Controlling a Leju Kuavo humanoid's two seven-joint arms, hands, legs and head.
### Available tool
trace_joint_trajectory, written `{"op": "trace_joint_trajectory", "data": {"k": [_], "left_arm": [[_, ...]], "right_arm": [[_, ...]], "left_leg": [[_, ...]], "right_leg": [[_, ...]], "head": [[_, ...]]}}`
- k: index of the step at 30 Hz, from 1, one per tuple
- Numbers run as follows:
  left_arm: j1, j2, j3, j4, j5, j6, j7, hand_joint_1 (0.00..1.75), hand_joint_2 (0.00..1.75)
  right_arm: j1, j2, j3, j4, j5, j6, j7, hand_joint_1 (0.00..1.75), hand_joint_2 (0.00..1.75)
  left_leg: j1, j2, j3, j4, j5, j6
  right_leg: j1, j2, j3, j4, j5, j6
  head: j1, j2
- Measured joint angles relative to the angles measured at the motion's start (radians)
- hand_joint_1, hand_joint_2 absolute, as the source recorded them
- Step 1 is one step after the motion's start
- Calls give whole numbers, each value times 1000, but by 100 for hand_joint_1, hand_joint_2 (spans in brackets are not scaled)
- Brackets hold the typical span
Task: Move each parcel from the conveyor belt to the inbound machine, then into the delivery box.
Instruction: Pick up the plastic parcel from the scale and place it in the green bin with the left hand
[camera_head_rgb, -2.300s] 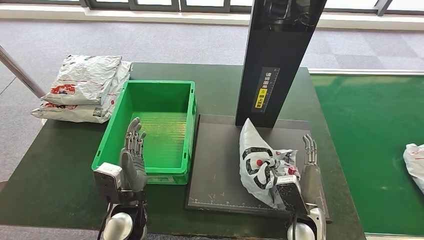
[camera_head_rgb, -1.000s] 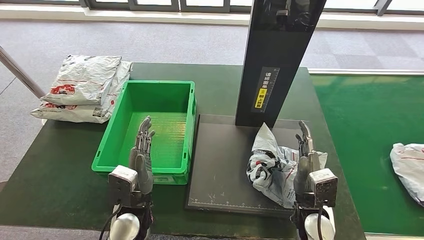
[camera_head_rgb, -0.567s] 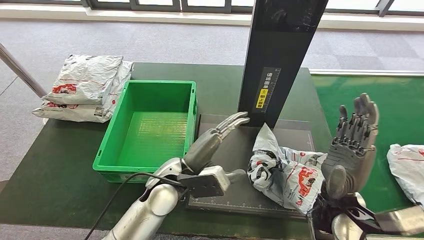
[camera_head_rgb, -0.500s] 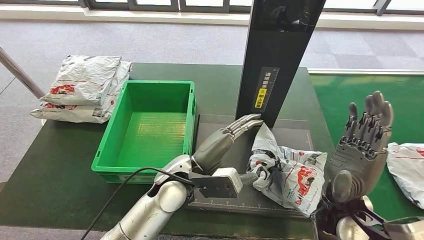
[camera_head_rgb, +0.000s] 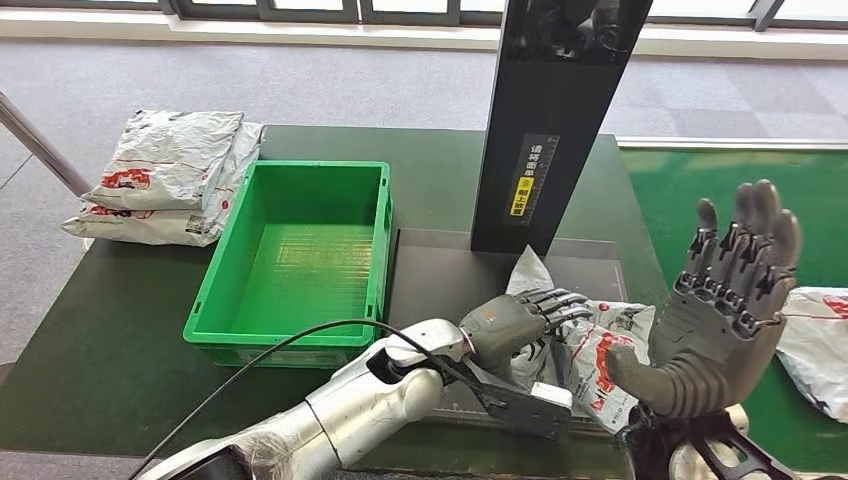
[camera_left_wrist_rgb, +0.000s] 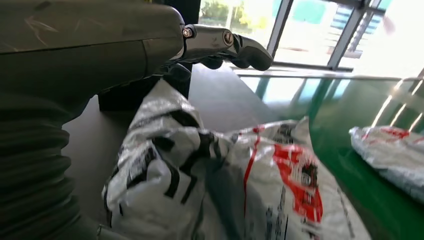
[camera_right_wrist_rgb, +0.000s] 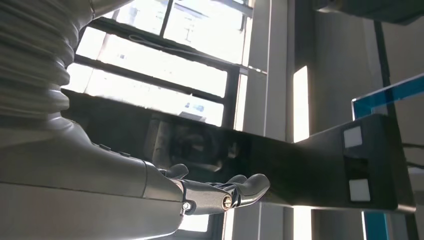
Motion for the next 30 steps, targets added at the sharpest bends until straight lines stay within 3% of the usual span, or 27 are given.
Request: {"op": "trace_joint_trajectory", "data": {"k": [7,14,15,18,19,26,30], "left_arm": [[-39,-11,-161,149,49,4,53,0,175],[-60,-12,-223,217,62,6,59,0,175],[-63,-12,-230,223,65,3,62,34,175],[-69,-12,-246,245,89,-12,73,165,175],[-70,-13,-248,254,102,-16,71,175,175],[-81,-13,-245,298,186,50,2,175,175],[-86,-13,-200,309,194,102,-46,175,175]], "right_arm": [[-6,-13,44,5,8,-5,1,0,175],[-9,-14,61,11,14,-6,1,0,175],[-10,-15,63,12,15,-7,1,0,175],[-16,-17,76,20,19,-12,3,0,175],[-19,-17,82,24,19,-15,4,0,175],[-37,-18,120,69,12,-58,6,0,175],[-42,-23,132,91,5,-79,3,0,175]], "left_leg": [[0,0,0,0,0,0],[0,0,0,0,0,0],[0,0,0,0,0,0],[0,0,0,0,0,0],[0,0,0,0,0,0],[0,0,0,0,0,0],[0,0,0,0,0,0]], "right_leg": [[0,0,0,0,0,0],[0,-1,0,0,0,0],[0,-1,0,0,0,0],[0,0,0,0,0,0],[0,0,0,0,0,0],[0,-1,0,1,0,0],[0,-1,0,1,0,0]], "head": [[0,0],[0,0],[0,0],[0,0],[0,0],[0,0],[0,0]]}}
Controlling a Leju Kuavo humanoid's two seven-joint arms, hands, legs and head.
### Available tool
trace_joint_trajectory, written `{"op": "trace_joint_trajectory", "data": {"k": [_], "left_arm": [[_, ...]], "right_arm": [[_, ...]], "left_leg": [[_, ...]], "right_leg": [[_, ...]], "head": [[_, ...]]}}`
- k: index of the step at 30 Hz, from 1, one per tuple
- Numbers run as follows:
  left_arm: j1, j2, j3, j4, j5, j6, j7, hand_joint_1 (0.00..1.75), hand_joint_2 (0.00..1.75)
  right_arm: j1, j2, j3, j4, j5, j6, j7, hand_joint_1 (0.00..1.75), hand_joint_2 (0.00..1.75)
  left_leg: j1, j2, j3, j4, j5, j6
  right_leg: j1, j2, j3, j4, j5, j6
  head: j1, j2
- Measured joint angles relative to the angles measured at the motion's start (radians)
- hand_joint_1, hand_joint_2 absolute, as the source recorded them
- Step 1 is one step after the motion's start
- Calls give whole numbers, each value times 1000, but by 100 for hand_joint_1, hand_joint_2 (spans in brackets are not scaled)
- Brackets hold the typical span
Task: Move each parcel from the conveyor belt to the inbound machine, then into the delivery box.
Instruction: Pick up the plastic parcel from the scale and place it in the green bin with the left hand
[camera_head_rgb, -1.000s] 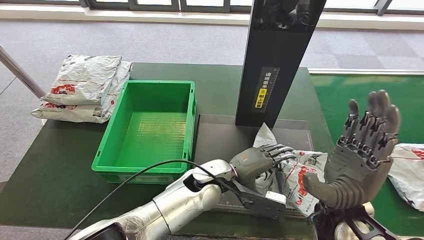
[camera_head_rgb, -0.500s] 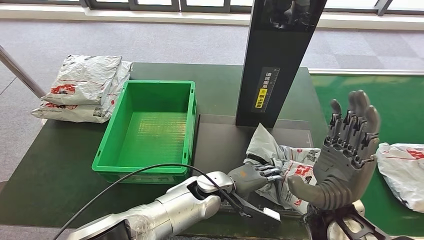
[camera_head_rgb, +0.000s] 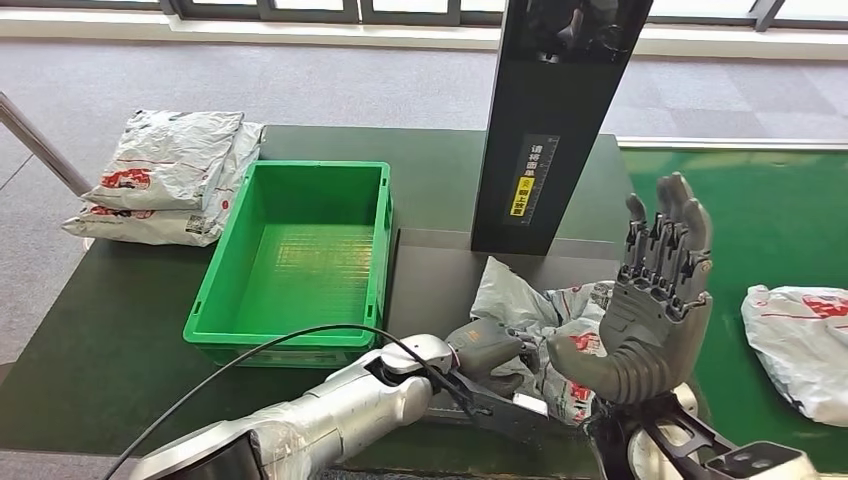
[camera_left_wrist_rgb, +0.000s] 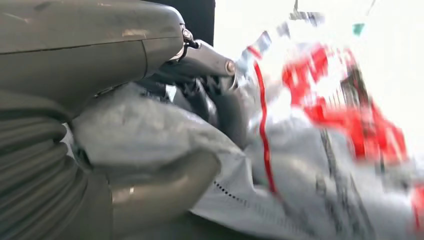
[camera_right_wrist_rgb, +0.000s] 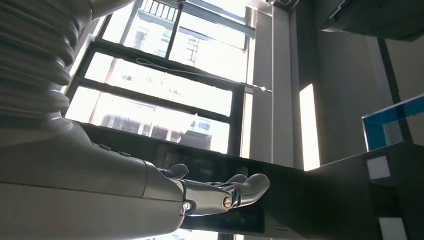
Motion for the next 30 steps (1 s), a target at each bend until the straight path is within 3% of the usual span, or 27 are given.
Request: {"op": "trace_joint_trajectory", "data": {"k": [10,18,25,30], "left_arm": [[1,0,64,4,-30,26,-34,175,175],[49,2,229,-68,-154,52,-78,175,175],[131,35,349,-257,-244,192,-66,175,175],[207,88,437,-504,-303,354,-35,175,175]], "right_arm": [[-1,-7,10,22,-9,-21,-1,0,175],[19,-18,11,25,-20,-25,-2,0,175],[36,-37,11,25,-35,-19,-2,0,175],[42,-41,11,25,-42,-8,-2,0,175]], "left_leg": [[0,0,0,0,0,0],[0,0,0,0,0,0],[0,0,0,0,0,0],[0,0,-1,0,0,0]], "right_leg": [[0,0,0,0,0,0],[0,0,0,0,0,0],[0,0,0,0,0,0],[0,1,-1,1,0,0]], "head": [[0,0],[0,0],[0,0],[0,0]]}}
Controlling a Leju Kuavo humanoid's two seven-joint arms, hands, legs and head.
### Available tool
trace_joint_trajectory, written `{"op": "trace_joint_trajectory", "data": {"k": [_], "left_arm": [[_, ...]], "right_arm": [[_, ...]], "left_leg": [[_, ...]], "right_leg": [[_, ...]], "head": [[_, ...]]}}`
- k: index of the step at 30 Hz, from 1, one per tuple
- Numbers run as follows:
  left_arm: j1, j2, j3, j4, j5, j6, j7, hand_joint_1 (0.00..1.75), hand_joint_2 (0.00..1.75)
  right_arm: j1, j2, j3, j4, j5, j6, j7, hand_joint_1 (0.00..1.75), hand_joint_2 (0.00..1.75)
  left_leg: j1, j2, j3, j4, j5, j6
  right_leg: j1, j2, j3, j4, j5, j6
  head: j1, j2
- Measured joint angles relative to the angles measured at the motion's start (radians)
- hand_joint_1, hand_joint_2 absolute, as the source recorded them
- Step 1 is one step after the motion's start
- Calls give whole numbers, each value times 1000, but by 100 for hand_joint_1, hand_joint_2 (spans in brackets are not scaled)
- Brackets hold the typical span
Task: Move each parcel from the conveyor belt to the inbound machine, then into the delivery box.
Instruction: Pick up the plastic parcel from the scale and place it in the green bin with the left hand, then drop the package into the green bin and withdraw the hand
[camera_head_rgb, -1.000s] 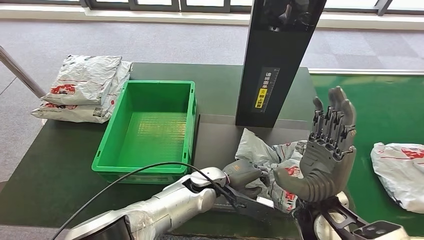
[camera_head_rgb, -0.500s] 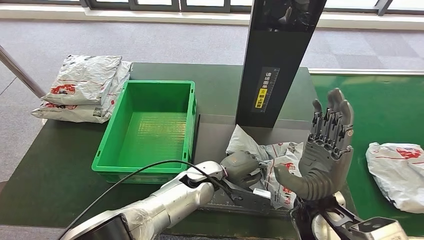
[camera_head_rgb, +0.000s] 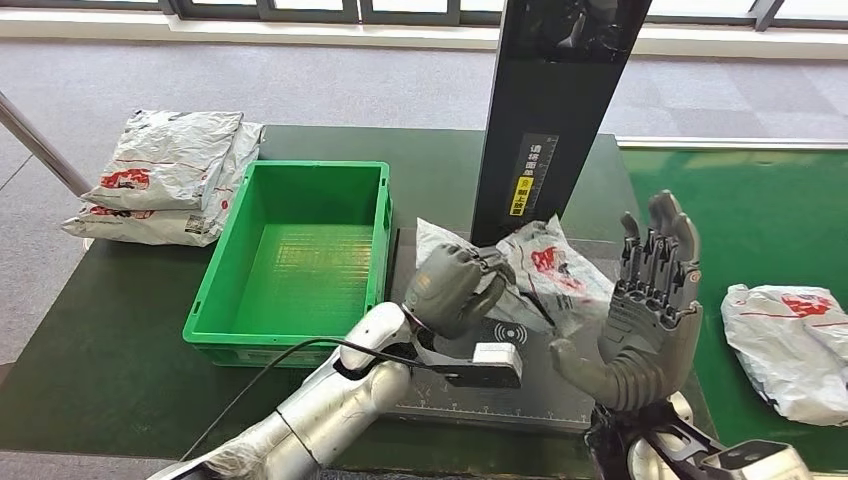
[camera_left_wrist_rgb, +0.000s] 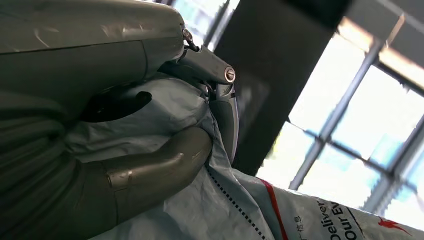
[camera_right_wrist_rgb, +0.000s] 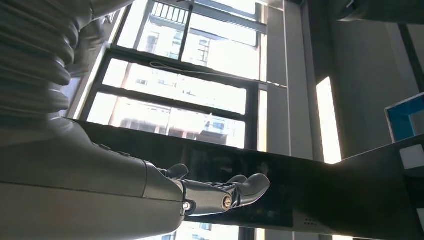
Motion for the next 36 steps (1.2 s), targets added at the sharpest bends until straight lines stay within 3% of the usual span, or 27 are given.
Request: {"op": "trace_joint_trajectory", "data": {"k": [7,15,19,23,28,36], "left_arm": [[102,80,176,-317,38,145,-22,175,175],[163,113,338,-440,-10,215,-59,175,175],[172,113,428,-460,-41,215,-57,175,175],[179,116,478,-455,-50,198,-3,175,175],[182,123,497,-376,-69,103,52,175,175],[183,124,500,-298,-70,87,56,175,175]], "right_arm": [[-20,-2,0,21,-15,23,0,0,175],[-34,-7,0,46,-25,9,0,0,175],[-34,-7,0,47,-24,4,0,0,175],[-28,-7,-1,44,-16,2,0,0,175],[-5,-7,-10,31,-6,10,2,0,175],[12,-7,-17,23,-3,12,2,0,175]], "left_leg": [[0,0,0,0,0,0],[0,0,0,0,0,0],[0,0,0,0,0,0],[0,0,0,0,0,0],[0,0,0,0,0,0],[0,0,0,0,0,0]], "right_leg": [[0,0,0,1,-1,-1],[0,-1,0,1,-1,-1],[0,-1,0,1,-1,-1],[0,-1,-1,1,-1,-1],[0,0,-1,1,-1,-1],[0,0,-1,0,-1,-1]], "head": [[0,0],[0,0],[0,0],[0,0],[0,0],[0,0]]}}
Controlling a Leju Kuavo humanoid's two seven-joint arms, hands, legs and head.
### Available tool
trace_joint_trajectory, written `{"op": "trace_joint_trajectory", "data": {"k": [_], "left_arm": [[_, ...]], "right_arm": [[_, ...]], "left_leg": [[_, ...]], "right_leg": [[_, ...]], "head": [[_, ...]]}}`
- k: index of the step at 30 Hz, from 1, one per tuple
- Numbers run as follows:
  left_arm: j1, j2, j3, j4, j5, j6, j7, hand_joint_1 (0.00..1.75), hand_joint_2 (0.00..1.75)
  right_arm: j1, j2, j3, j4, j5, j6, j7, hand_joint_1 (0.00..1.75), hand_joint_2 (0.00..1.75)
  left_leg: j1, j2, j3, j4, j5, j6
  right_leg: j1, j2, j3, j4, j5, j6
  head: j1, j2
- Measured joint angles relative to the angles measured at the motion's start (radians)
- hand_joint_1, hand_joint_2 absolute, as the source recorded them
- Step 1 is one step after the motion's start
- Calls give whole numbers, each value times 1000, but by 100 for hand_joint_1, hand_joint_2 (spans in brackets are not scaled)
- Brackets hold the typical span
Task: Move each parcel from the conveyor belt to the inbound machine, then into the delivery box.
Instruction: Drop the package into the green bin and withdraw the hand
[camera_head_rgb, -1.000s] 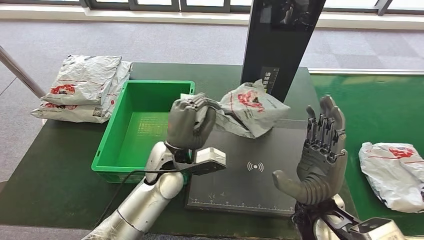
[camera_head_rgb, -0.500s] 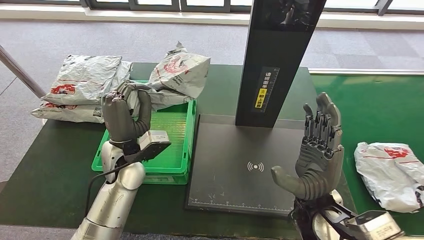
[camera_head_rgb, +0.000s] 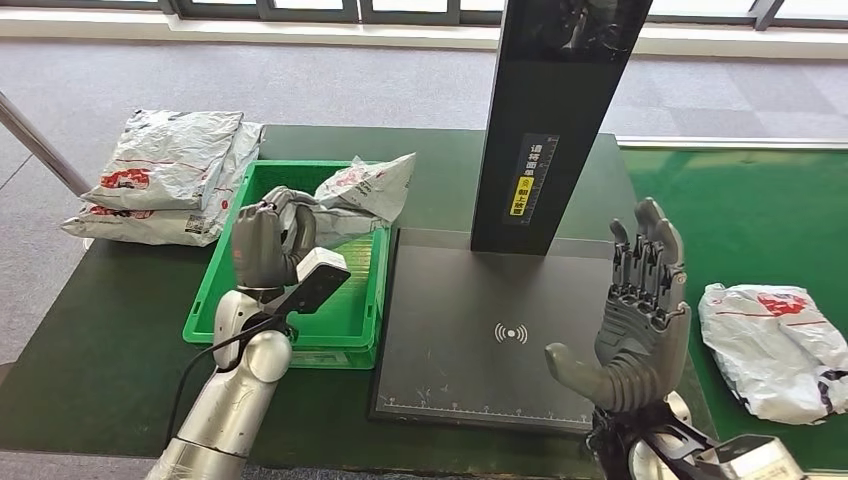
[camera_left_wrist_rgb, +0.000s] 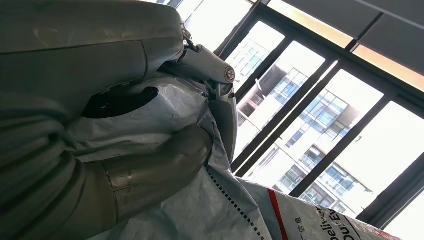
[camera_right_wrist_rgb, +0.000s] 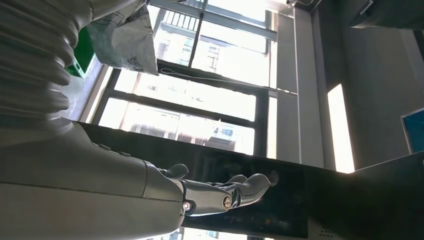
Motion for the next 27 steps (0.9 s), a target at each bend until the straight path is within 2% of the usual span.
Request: {"op": "trace_joint_trajectory", "data": {"k": [1,4,5,8,14,18,21,24,27], "left_arm": [[0,0,0,4,-2,-8,3,175,175],[-1,0,0,28,-16,-70,34,46,175],[-2,0,0,43,-24,-95,52,2,131],[-2,-5,0,97,-43,-120,97,0,0],[23,-18,9,127,37,-66,109,0,0],[50,-28,47,97,84,52,109,0,0],[70,-66,127,48,23,121,50,0,0],[90,-121,232,-5,-24,129,-4,0,0],[117,-152,301,-72,-19,129,-19,0,0]], "right_arm": [[1,0,0,0,2,2,0,0,175],[4,0,-5,-3,14,8,0,0,175],[5,0,-8,-5,20,9,1,0,175],[8,0,-16,-10,36,11,6,0,175],[10,0,-24,-11,58,-6,15,0,175],[10,0,-25,-11,71,-31,22,0,175],[9,3,-25,-8,81,-51,27,0,175],[11,10,-25,-3,98,-71,27,0,175],[20,15,-25,3,122,-94,29,0,175]], "left_leg": [[0,0,0,0,0,0],[0,0,0,0,0,0],[0,0,0,0,0,0],[0,0,0,0,0,0],[0,0,0,0,0,0],[0,0,0,0,0,0],[0,0,-1,0,0,0],[0,0,-1,0,0,0],[0,0,-1,0,0,0]], "right_leg": [[0,0,0,0,0,0],[0,0,0,0,0,0],[0,0,0,0,0,0],[0,0,0,0,0,0],[0,0,0,0,0,0],[0,0,0,0,0,0],[0,0,0,0,0,0],[0,0,0,0,0,0],[0,0,0,0,0,0]], "head": [[0,0],[0,0],[0,0],[0,0],[0,0],[0,0],[0,0],[0,0],[0,0]]}}
